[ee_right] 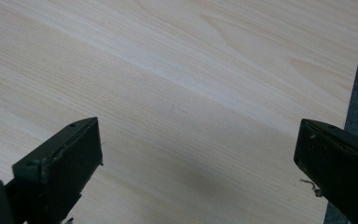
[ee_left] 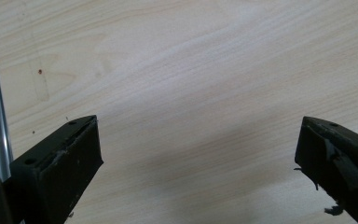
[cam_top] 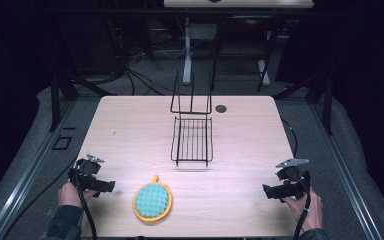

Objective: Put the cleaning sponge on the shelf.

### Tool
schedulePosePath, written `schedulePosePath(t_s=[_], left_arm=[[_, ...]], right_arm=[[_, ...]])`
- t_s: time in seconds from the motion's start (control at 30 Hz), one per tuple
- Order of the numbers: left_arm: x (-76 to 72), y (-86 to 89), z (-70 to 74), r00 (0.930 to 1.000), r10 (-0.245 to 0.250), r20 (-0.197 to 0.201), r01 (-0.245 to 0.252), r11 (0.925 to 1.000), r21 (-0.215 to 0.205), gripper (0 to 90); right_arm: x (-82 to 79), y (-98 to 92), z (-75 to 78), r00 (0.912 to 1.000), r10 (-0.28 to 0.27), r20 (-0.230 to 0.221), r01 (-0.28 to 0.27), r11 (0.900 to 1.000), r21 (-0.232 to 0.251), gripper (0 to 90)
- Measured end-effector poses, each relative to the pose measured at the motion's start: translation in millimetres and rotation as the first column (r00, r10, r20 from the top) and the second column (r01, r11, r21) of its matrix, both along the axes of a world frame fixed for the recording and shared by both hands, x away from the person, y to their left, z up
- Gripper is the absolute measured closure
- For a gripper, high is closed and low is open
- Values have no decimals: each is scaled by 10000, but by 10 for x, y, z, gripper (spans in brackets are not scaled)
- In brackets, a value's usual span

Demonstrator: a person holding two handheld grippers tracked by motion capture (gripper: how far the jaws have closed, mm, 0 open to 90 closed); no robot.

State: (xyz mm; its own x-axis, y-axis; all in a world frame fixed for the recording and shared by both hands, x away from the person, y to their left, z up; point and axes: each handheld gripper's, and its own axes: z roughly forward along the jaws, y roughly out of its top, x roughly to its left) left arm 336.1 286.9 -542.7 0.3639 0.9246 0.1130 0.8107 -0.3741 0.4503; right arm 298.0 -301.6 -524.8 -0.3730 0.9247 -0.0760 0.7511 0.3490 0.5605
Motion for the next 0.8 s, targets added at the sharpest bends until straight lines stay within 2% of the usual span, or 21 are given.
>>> schedulePosePath(t_s=[0.2, 0.43, 0.8], left_arm=[[-13, -34, 30, 9999, -36, -149, 34, 9999, -143, 3], [-52, -149, 78, 9986, -400, -340, 389, 9987, -315, 3], [-114, -337, 141, 9944, -1033, -214, 1012, 9915, -816, 0]], right_arm=[[0, 17, 11, 10000, 33, 29, -33, 10000, -36, 7], [-2, 14, 9, 9999, 108, 117, -107, 9999, -108, 10], [-3, 34, 12, 9999, 135, 8, -135, 9999, -47, 15]])
